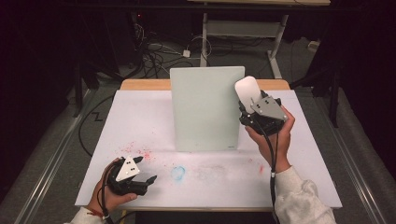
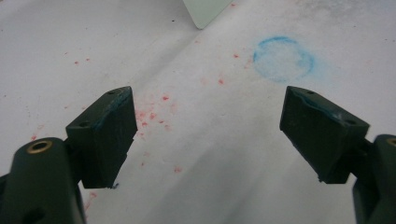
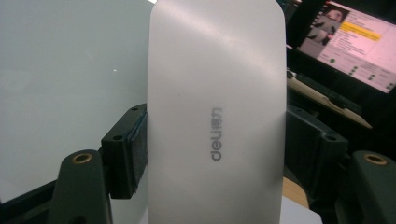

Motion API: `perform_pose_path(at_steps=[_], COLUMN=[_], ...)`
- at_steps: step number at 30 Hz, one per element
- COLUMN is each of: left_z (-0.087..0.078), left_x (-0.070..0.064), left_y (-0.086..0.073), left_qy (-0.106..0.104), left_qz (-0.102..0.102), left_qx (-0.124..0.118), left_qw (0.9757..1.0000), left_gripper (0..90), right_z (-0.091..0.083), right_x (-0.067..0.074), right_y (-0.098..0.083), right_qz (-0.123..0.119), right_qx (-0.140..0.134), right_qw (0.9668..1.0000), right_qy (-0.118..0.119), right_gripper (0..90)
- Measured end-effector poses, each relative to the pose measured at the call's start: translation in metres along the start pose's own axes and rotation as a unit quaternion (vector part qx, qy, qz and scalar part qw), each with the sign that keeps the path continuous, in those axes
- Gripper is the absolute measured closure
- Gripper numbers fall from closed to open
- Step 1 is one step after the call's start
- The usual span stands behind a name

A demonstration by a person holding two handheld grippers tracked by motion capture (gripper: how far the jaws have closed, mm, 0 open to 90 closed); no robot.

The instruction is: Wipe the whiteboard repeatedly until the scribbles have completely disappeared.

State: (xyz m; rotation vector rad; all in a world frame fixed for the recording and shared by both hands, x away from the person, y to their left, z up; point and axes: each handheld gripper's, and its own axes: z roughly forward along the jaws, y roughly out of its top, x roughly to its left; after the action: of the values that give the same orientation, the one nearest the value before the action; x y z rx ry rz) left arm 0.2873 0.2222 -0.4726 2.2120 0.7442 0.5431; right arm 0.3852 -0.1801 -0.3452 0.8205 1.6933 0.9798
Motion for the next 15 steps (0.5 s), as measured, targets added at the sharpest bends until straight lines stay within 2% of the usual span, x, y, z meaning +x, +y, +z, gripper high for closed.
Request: perform_pose_path(at_steps=[7,15], left_z=[0.000,0.002], left_x=[0.001,0.003], left_y=[0.000,0.000], left_qy=[0.002,0.002], left_qz=[0.001,-0.002], left_qx=[0.001,0.001], left_qw=[1.0000,1.0000], left_gripper=[18.2,18.2], right_z=[-0.010,-0.017], right_x=[0.002,0.010], right_y=[-0.009,-0.019], right_qz=[-0.003,-0.017], right_qx=[-0.003,0.000], right_qw=[0.9993,0.9978], right_qy=[0.036,0.064], right_gripper=[30.7,30.8])
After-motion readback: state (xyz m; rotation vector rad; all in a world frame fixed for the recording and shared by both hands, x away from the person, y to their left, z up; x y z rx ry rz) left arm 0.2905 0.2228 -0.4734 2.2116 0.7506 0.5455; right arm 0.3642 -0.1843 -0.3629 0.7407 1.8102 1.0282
